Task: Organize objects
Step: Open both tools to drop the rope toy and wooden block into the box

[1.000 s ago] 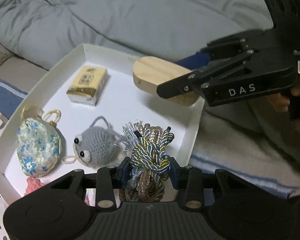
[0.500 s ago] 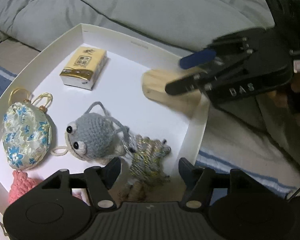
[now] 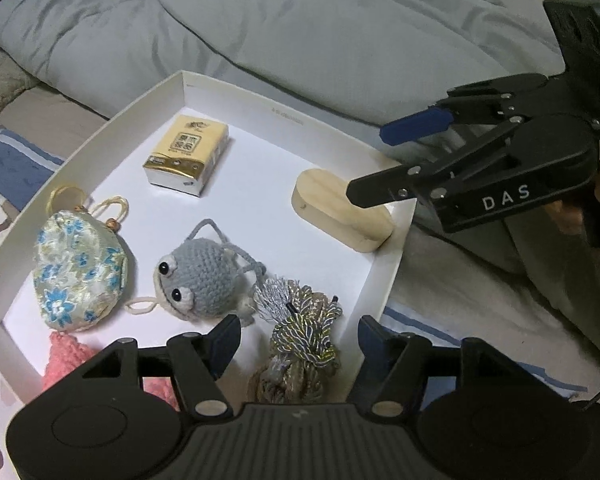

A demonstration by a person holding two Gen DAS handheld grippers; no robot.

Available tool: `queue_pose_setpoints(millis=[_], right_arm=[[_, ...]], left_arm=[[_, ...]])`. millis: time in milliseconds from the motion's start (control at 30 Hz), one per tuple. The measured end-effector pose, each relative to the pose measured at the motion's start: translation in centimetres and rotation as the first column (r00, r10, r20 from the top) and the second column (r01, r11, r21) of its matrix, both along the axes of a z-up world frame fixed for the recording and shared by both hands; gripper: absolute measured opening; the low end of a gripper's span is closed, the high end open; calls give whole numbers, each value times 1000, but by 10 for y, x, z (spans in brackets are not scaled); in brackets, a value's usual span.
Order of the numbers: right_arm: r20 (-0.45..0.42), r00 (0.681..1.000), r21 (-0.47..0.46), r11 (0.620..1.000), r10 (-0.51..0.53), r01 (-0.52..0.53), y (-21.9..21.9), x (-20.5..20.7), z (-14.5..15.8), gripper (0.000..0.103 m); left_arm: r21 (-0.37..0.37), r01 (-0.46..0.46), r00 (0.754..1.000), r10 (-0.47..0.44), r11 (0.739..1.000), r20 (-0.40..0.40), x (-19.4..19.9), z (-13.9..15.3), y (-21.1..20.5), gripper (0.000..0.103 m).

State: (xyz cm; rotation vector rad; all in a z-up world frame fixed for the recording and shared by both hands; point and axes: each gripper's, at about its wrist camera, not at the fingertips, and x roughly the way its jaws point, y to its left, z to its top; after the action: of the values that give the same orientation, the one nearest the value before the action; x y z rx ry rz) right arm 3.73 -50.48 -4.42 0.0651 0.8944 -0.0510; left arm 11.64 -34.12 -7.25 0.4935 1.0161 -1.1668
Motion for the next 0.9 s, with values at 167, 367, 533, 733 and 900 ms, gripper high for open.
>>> queue_pose_setpoints(millis=[167, 367, 533, 733, 900], right_arm=[[34, 999, 5, 1000, -5, 4, 7, -10, 16, 72], [67, 997, 17, 1000, -22, 21, 18, -21, 32, 72], [93, 995, 4, 1000, -30, 30, 30, -32, 40, 72], [128, 991, 19, 999, -50, 48, 44, -45, 51, 73], [153, 986, -10, 997, -68, 70, 57, -57, 57, 81]], left_arm=[[-22, -38, 999, 39, 999, 21, -5, 15, 11, 66], [-51, -92, 994, 95, 994, 61, -14, 35, 32, 66], [-75, -167, 980, 173, 983, 96, -17, 48, 52, 66], [-113, -257, 953, 271, 960, 134, -20, 58, 79, 79], [-162, -329, 924, 353, 930, 149, -23, 70, 104, 87]])
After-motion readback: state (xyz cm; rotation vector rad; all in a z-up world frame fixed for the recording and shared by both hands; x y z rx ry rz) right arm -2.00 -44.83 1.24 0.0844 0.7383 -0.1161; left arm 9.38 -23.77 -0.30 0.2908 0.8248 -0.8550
